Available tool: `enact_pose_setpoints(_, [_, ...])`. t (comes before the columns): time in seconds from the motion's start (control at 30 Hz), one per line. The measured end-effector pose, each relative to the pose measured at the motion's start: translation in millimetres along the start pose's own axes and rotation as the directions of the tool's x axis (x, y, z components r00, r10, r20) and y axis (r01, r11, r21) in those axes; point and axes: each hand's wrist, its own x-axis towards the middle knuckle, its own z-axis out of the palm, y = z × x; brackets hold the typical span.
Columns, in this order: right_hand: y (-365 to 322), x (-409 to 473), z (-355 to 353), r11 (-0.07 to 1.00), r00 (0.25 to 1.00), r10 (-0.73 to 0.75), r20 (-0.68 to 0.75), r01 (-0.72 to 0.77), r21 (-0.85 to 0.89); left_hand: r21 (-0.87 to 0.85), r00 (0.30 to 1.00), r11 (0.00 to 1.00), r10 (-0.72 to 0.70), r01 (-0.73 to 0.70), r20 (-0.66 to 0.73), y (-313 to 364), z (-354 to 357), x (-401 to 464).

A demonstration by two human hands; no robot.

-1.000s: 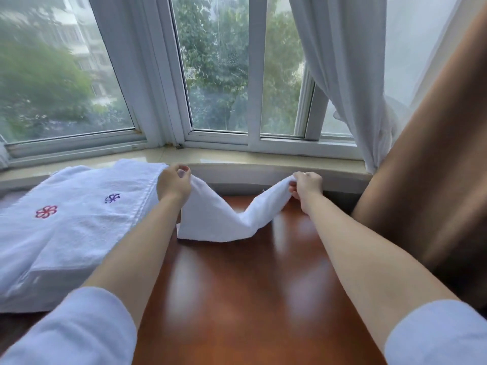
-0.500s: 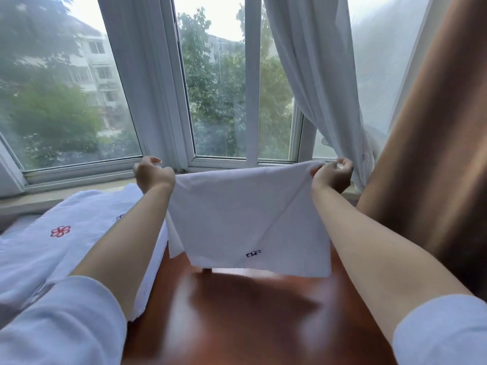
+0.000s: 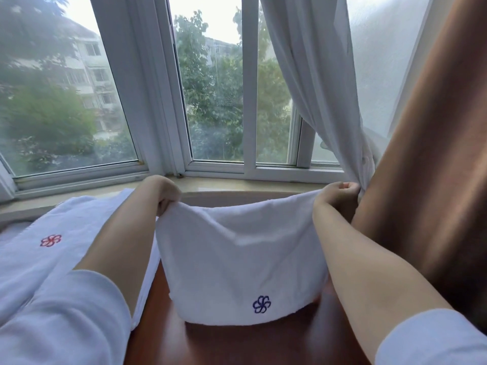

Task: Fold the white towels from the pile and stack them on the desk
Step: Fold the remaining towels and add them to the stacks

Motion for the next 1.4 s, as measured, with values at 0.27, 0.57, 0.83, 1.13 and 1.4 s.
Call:
enact_pose_setpoints(0.27, [19, 0, 65, 0.999, 0.723, -0.008, 0.691, -0.023, 0.037, -0.478, 0.904, 0.808, 0.147, -0.344, -0.402, 44, 5, 90])
enact_pose_setpoints(0.57, [150, -22, 105, 0.928, 0.476, 0.292, 0.83, 0.068, -0.366, -0.137, 0.969, 0.97, 0.178, -0.202, -0.172, 28, 145, 186])
enact_pose_setpoints(0.83, [194, -28, 107, 0.795, 0.484, 0.405, 0.776, 0.232, -0.56, -0.005, 0.997, 0.997, 0.079, -0.079, 0.008, 9, 207, 209])
enact_pose_setpoints(1.13, [222, -23, 38, 0.443, 0.666, 0.552, 0.502, 0.276, -0.853, -0.008, 0.969, 0.977, -0.211, 0.213, 0.128, -28, 243, 169])
enact_pose_setpoints(1.4, [239, -32, -5, 0.63, 0.785, 0.506, 0.358, -0.054, -0.775, 0.096, 0.958, 0.974, -0.218, 0.203, 0.186, -49, 260, 122])
